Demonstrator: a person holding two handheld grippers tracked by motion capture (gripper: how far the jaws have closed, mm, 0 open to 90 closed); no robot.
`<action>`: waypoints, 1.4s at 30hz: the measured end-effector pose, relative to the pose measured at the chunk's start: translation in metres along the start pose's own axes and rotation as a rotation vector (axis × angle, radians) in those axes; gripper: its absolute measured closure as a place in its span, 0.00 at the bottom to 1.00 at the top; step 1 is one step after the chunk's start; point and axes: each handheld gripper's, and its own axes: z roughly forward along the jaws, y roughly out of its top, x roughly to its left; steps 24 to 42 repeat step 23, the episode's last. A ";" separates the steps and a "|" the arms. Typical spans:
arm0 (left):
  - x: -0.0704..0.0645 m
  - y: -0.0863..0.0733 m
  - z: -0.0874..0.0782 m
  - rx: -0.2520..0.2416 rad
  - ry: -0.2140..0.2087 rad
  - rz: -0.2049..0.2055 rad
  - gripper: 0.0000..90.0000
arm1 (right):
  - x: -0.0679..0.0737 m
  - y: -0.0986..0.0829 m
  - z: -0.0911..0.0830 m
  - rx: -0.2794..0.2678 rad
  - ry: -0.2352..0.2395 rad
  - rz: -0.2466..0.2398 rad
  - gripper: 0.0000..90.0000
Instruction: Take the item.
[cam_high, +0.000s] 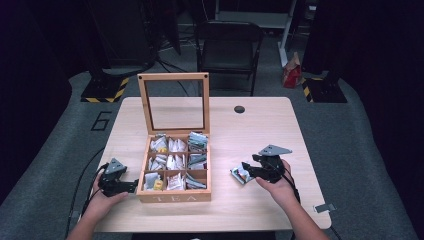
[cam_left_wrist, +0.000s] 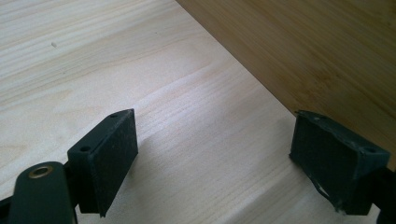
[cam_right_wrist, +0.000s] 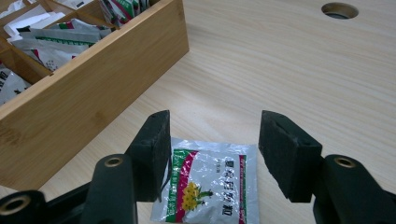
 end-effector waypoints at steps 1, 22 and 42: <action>0.000 0.000 0.000 -0.001 0.000 -0.002 0.16 | -0.001 0.000 -0.001 -0.001 -0.005 -0.003 0.48; 0.000 0.000 0.000 -0.001 0.000 -0.001 0.16 | -0.014 -0.014 -0.010 -0.009 -0.054 0.023 0.43; 0.000 0.000 0.000 0.000 -0.001 -0.002 0.16 | -0.015 -0.015 -0.009 -0.007 -0.057 0.016 0.41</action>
